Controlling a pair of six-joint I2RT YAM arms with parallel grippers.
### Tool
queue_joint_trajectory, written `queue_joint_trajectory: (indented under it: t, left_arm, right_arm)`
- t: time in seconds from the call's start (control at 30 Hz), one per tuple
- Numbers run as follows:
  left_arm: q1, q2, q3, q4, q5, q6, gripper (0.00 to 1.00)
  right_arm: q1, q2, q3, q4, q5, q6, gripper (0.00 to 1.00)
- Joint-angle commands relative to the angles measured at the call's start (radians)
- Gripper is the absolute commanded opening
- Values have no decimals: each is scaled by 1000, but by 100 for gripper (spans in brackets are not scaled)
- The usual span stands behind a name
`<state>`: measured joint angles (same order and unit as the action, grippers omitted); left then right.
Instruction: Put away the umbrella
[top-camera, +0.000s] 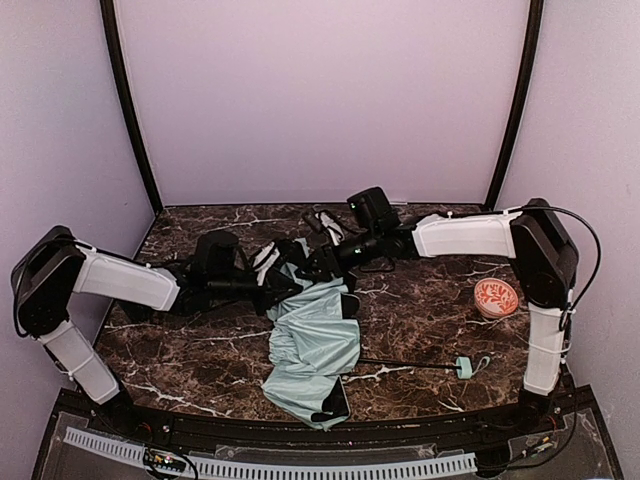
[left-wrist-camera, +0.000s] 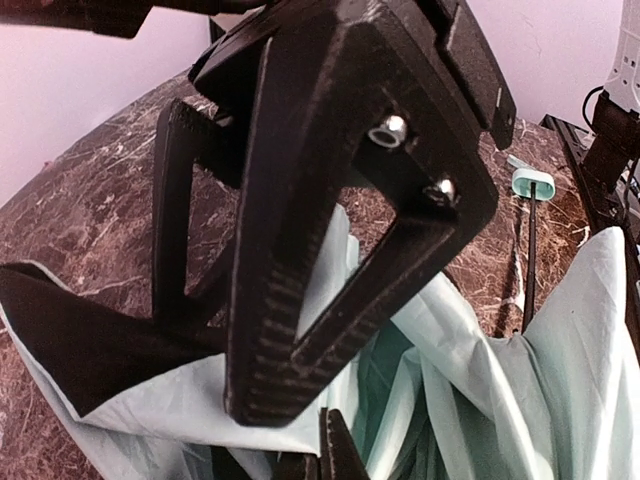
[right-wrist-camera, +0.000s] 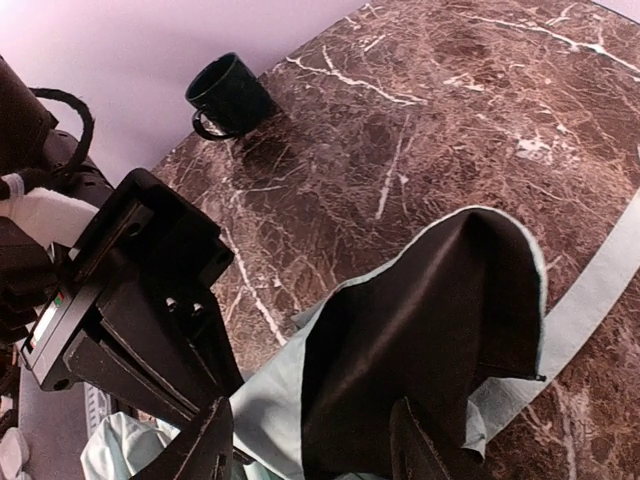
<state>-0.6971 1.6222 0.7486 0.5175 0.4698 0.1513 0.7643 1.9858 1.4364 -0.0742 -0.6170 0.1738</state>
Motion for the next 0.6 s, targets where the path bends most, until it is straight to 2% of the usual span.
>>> queue_joint_trajectory:
  t: [0.0,0.07,0.13,0.23,0.3,0.47,0.57]
  left_arm:
    - [-40,-57,-9,-9,-34,115,0]
    - [-57,-55,-8,-25,-70,145,0]
    - [-65,-57,-7,-28,-89,152,0]
    - [-67,-71,-11,-30,-92,143,0]
    - [-67,-89,-23,-30,-98,146,0]
    - [-69,-120,-56,-20,-112,143,5]
    - [-70,-124,-55,-53,-118,133,31]
  right_arm:
    - [3,-15,-1,76,-132,44,54]
    - [10,-4,3,85,-143,57,50]
    - [22,8,13,73,-144,55,42]
    - [26,7,12,40,-139,47,13]
    - [20,-18,-7,31,-125,44,2]
    - [2,-92,-46,39,-116,53,0]
    - [-2,-147,-90,84,-97,72,0]
